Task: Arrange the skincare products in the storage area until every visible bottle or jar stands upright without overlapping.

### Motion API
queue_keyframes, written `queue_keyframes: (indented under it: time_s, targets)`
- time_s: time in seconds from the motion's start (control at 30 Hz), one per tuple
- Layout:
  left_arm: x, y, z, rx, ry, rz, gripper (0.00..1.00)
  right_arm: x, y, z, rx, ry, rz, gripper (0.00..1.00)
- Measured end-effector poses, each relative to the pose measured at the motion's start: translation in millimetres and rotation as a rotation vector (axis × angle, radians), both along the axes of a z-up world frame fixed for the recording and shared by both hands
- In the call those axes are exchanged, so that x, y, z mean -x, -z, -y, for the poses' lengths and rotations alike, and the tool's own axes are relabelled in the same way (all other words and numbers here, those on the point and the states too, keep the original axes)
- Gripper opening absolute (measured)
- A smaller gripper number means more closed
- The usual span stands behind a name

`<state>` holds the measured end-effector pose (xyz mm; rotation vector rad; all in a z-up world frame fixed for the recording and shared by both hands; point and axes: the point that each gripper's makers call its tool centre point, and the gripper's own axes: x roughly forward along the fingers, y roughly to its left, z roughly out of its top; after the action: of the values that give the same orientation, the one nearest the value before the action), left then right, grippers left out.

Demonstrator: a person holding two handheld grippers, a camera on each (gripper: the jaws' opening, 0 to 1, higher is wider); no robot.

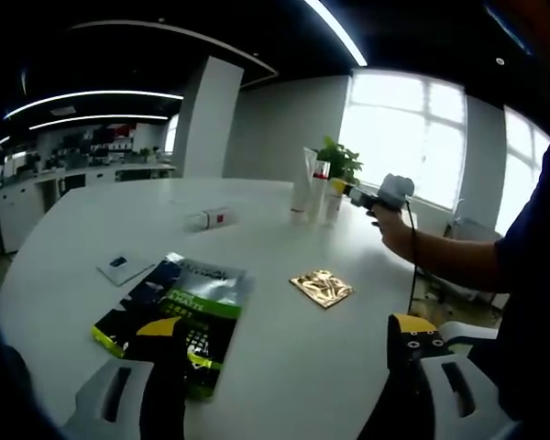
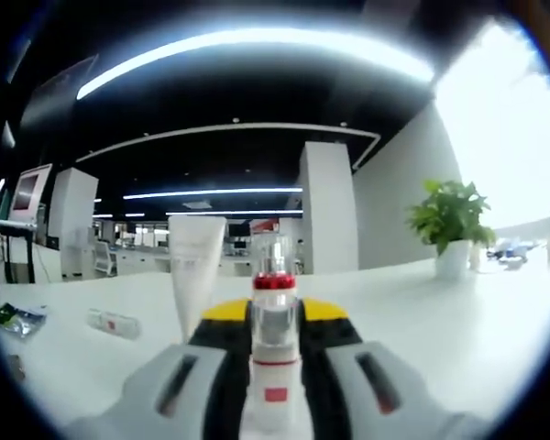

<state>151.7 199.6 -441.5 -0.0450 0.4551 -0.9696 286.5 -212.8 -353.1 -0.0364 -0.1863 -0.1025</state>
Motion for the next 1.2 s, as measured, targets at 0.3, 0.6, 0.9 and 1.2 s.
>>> queue_keyframes:
  time_s: [0.3, 0.6, 0.9, 1.2]
  targets:
    - [1.2, 0.2, 1.9, -0.001, 0.005, 0.0, 0.91, -0.1, 0.6, -1.9, 0.012, -0.023, 0.0, 0.18]
    - [0.6, -1.3, 3.4, -0.009, 0.016, 0.007, 0.91, -2.9, 11.0, -3.5, 0.01, -0.031, -0.048, 0.21]
    - [1.0, -2.6, 4.3, -0.007, 0.019, 0.008, 0.91, -4.3, 21.2, -3.4, -0.012, -0.038, -0.083, 0.3]
    - [2.2, -2.2, 7.8, -0.001, 0.026, 0.006, 0.91, 0.3, 32.6, -7.6, -0.065, -0.063, -0.133, 0.43]
